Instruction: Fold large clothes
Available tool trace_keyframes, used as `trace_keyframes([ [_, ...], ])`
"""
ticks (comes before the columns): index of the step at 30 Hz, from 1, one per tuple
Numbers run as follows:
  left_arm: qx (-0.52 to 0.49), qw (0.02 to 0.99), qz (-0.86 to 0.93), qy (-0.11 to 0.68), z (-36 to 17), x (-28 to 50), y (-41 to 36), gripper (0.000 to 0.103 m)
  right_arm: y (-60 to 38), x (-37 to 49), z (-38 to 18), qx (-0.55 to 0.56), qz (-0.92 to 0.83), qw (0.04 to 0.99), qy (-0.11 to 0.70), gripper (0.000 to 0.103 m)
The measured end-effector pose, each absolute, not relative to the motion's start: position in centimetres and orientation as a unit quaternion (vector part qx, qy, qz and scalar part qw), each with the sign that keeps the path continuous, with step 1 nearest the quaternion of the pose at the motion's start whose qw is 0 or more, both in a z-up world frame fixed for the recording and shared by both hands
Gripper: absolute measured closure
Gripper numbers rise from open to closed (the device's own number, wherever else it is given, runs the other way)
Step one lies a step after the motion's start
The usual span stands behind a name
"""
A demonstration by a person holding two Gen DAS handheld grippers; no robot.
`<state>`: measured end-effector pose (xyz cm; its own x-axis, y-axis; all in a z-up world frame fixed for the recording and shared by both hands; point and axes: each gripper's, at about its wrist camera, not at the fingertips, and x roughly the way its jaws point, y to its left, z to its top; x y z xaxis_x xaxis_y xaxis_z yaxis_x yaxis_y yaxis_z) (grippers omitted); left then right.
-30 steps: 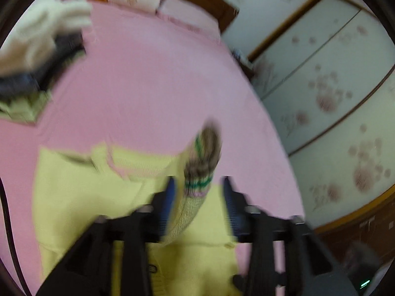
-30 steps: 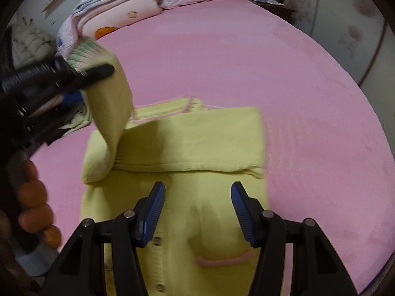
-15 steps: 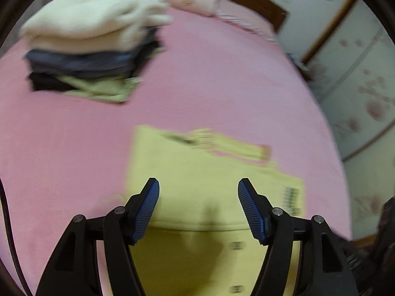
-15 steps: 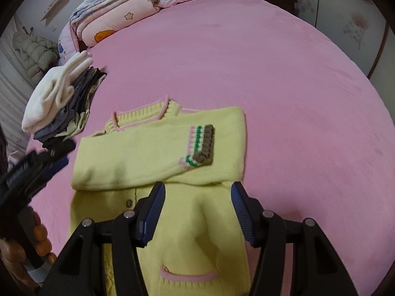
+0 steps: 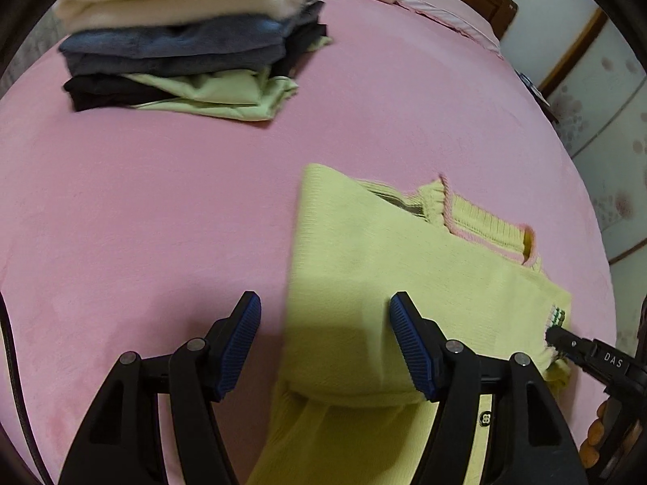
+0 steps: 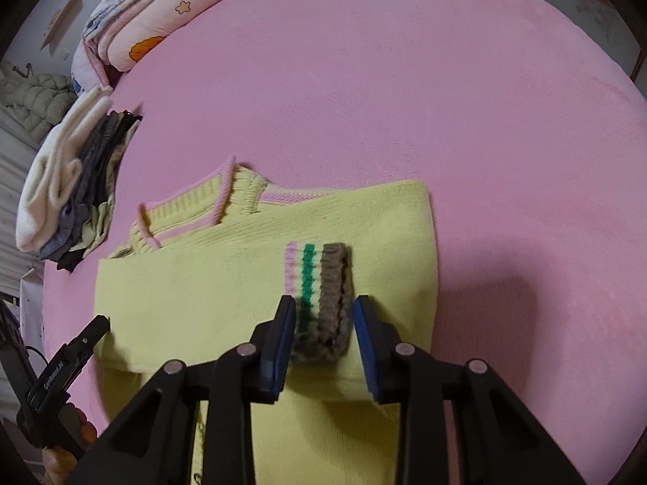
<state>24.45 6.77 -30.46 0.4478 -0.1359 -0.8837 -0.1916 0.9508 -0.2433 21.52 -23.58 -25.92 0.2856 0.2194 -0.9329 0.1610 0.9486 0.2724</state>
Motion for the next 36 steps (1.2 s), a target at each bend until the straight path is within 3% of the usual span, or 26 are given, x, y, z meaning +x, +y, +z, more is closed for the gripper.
trace_keyframes([
  [1,-0.151,0.838,0.013,0.525,-30.6,24.7,6.5,0.038,-23.2,21.6,-26.0,0.149,0.02,0.788,0.597,0.074],
  [3,-0.148,0.839,0.009,0.524,-30.6,25.0,6.2,0.038,-22.7,21.4,-25.7,0.117,0.029,0.797,0.592,0.094],
  [9,-0.133,0.843,-0.002,0.522,-30.6,25.4,5.2,0.038,-24.0,18.7,-22.4,0.09,0.012,0.84,0.535,0.095],
  [17,-0.105,0.84,-0.005,0.532,-31.0,25.9,4.6,0.033,-25.6,18.4,-24.0,0.111,-0.023,0.818,0.564,0.088],
  [26,-0.109,0.865,-0.014,0.489,-26.3,23.3,4.3,0.033,-23.3,16.9,-21.0,0.097,0.012,0.842,0.531,0.087],
  [35,-0.076,0.86,-0.035,0.503,-27.9,22.2,0.2,0.03,-19.8,18.2,-24.4,0.074,0.039,0.82,0.566,0.087],
  [36,-0.071,0.855,-0.029,0.513,-28.6,22.3,0.2,0.03,-20.3,18.3,-24.9,0.072,0.033,0.816,0.572,0.092],
])
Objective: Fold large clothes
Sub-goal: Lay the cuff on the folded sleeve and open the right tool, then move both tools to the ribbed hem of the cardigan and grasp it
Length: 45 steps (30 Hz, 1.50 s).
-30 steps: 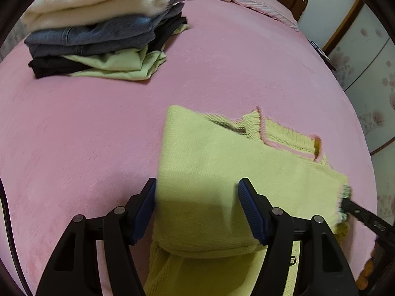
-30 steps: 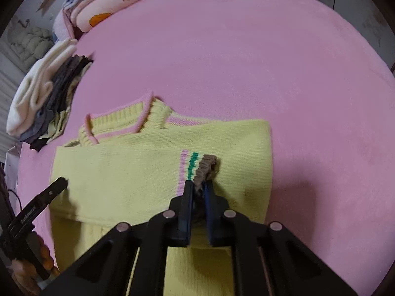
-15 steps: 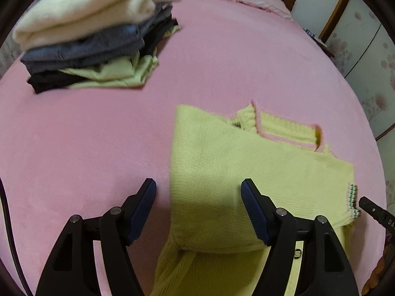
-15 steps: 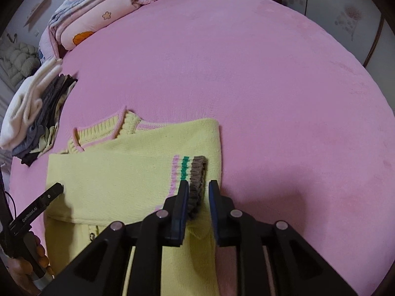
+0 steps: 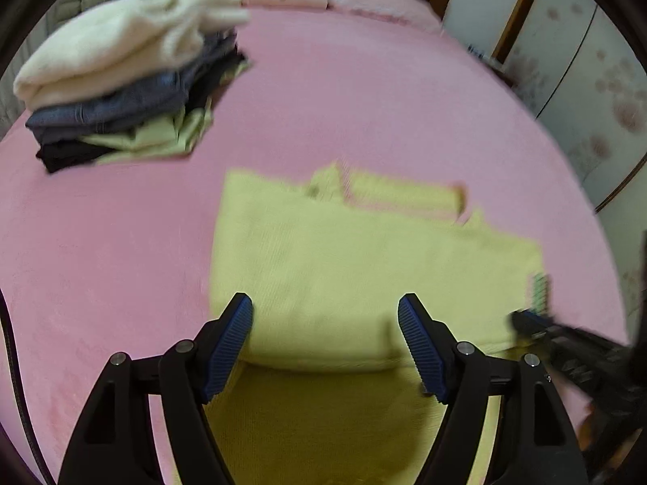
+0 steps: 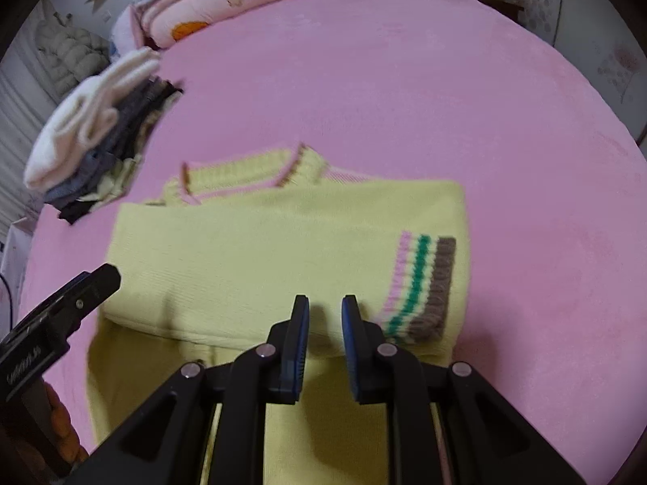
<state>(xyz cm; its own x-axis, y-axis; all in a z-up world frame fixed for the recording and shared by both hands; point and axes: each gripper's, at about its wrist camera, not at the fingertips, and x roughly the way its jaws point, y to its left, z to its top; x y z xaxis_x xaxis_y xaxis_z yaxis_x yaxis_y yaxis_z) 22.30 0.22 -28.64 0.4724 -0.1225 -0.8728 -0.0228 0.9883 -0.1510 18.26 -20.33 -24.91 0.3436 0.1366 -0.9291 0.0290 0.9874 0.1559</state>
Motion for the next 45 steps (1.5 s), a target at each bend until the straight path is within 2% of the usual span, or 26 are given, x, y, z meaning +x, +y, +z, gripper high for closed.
trace_keyframes([
  [3,-0.067,0.848,-0.026,0.526,-29.6,22.3,0.4,0.03,-21.9,17.7,-24.5,0.094,0.047,0.813,0.573,0.096],
  [5,-0.067,0.846,-0.031,0.529,-29.0,22.1,0.5,0.028,-22.4,17.2,-23.7,0.094,0.053,0.812,0.574,0.095],
  [7,-0.07,0.841,-0.034,0.535,-28.0,21.8,0.7,0.01,-23.0,16.3,-22.3,0.087,0.054,0.811,0.576,0.09],
  [12,-0.068,0.847,-0.03,0.526,-23.3,19.9,1.2,0.0,-24.6,13.8,-18.7,0.105,0.073,0.815,0.566,0.074],
  [13,-0.069,0.848,-0.031,0.525,-22.3,19.4,1.3,0.001,-24.8,13.3,-17.7,0.11,0.076,0.818,0.56,0.071],
  [15,-0.072,0.848,-0.035,0.524,-20.2,18.5,1.3,0.001,-25.2,12.5,-16.0,0.115,0.08,0.821,0.553,0.06],
  [17,-0.073,0.849,-0.039,0.522,-18.2,17.1,1.3,0.0,-25.3,11.8,-14.2,0.116,0.088,0.824,0.548,0.055],
  [23,-0.089,0.856,-0.032,0.508,-12.5,13.4,1.4,0.0,-24.7,10.0,-8.8,0.087,0.122,0.834,0.531,0.051],
  [27,-0.105,0.859,-0.032,0.501,-10.1,11.5,1.5,0.0,-24.5,8.5,-5.8,0.08,0.147,0.84,0.516,0.032],
  [33,-0.105,0.865,-0.057,0.486,-8.0,8.8,1.1,0.0,-24.3,5.8,-3.6,0.079,0.153,0.858,0.483,0.029],
  [39,-0.098,0.866,-0.065,0.486,-8.1,7.2,1.4,0.0,-24.2,3.4,-2.6,0.093,0.138,0.876,0.453,0.027],
  [45,-0.112,0.854,-0.066,0.503,-9.2,5.7,3.4,0.001,-22.5,0.4,-2.5,0.019,0.103,0.886,0.451,0.024],
])
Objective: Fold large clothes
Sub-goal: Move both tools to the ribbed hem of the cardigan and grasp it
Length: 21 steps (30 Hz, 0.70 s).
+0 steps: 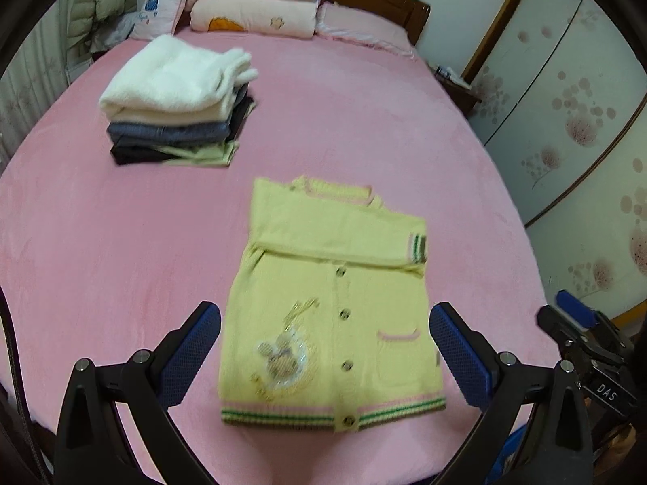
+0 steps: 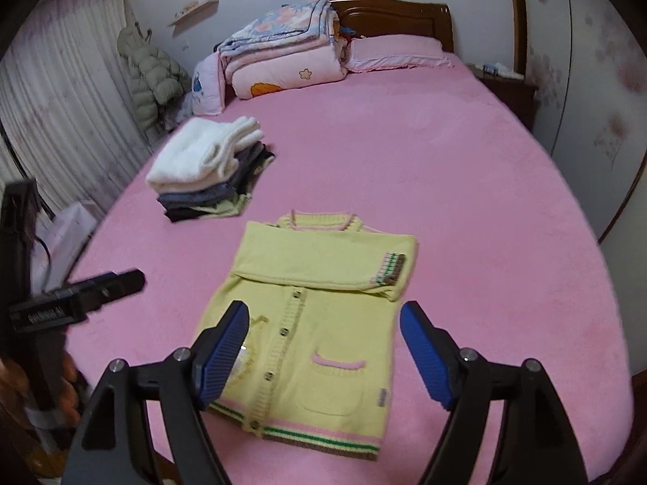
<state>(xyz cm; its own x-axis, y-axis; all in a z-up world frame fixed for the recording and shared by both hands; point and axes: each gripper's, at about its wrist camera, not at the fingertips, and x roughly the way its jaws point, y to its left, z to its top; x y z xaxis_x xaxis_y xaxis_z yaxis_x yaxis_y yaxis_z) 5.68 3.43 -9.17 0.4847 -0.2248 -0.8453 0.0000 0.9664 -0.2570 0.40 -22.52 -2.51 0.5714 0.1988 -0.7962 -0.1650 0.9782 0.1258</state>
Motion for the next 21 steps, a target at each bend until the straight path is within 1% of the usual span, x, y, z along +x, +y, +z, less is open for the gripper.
trace_keyframes([
  [4,-0.088,0.847,-0.058,0.521,-11.1,4.7,4.7,0.001,-22.0,-1.7,-3.4,0.008,0.082,0.886,0.457,0.024],
  [11,-0.108,0.821,-0.047,0.559,-17.7,3.0,7.6,0.001,-23.7,-3.9,-8.5,0.08,0.046,0.863,0.497,0.024],
  [13,-0.129,0.819,-0.049,0.557,-19.2,2.3,8.4,0.001,-24.1,-4.6,-10.2,0.099,0.038,0.852,0.512,0.027],
  [15,-0.165,0.816,-0.056,0.551,-21.0,1.6,9.2,0.001,-24.3,-5.1,-11.8,0.106,0.033,0.843,0.526,0.033],
  [17,-0.191,0.809,-0.057,0.552,-22.7,1.2,9.7,0.001,-24.7,-5.5,-13.6,0.119,0.027,0.83,0.544,0.034],
  [21,-0.174,0.794,-0.053,0.58,-26.1,0.8,9.6,0.001,-25.5,-6.1,-17.6,0.147,0.015,0.795,0.589,0.034],
])
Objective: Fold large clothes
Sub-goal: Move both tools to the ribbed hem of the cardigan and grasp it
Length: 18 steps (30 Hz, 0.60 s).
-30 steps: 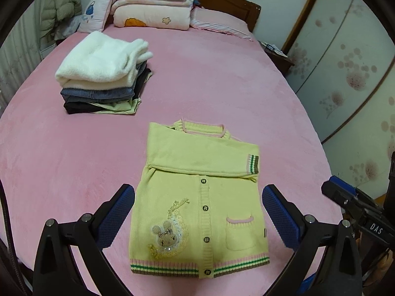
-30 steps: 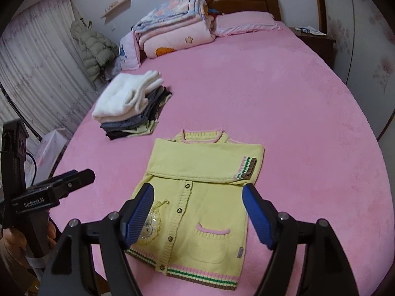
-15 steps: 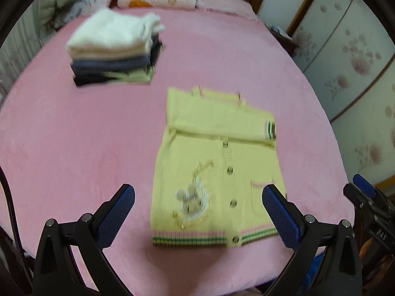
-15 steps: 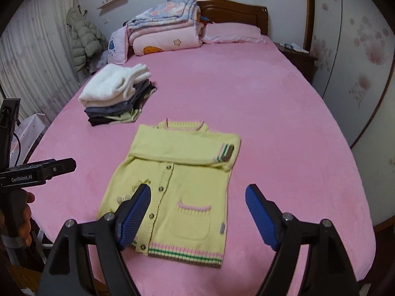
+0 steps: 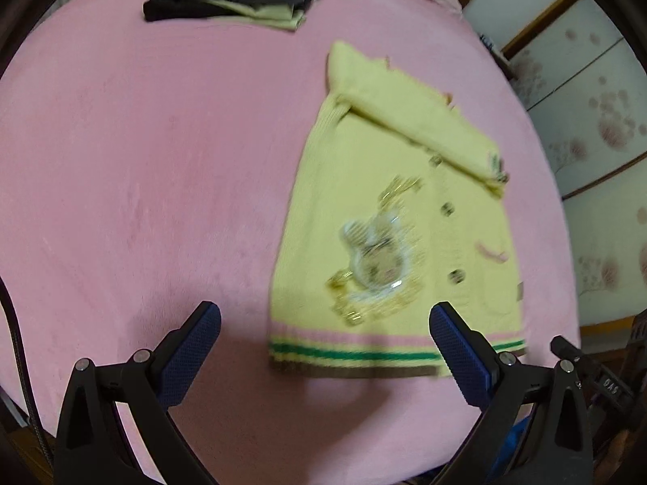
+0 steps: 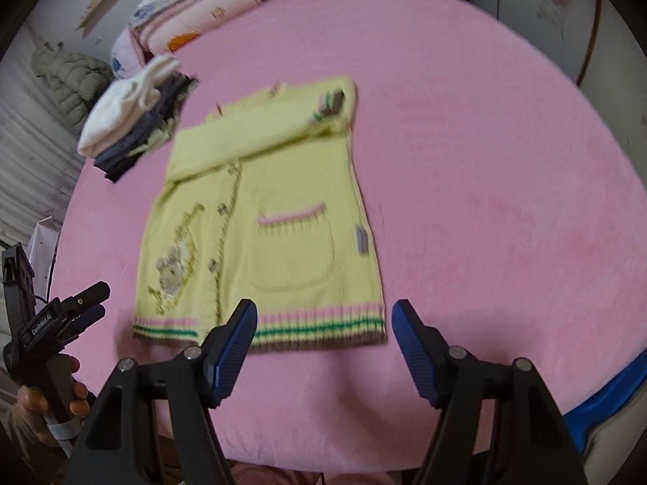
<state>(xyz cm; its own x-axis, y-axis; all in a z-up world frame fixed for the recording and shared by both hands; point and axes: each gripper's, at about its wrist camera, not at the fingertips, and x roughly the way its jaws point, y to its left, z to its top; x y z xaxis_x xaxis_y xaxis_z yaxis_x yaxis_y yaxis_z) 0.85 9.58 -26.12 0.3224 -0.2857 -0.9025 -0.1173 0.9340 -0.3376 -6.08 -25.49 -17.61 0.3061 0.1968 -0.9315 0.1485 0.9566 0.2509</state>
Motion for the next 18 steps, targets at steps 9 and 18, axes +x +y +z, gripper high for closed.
trace_keyframes([
  [9,-0.164,0.779,-0.064,0.602,-30.3,0.5,9.4,0.001,-26.3,-6.7,-22.1,0.161,0.021,0.779,0.605,0.053],
  [18,-0.214,0.781,-0.071,0.582,-31.9,0.7,10.6,0.001,-27.2,-6.3,-24.2,0.203,0.033,0.773,0.601,0.054],
])
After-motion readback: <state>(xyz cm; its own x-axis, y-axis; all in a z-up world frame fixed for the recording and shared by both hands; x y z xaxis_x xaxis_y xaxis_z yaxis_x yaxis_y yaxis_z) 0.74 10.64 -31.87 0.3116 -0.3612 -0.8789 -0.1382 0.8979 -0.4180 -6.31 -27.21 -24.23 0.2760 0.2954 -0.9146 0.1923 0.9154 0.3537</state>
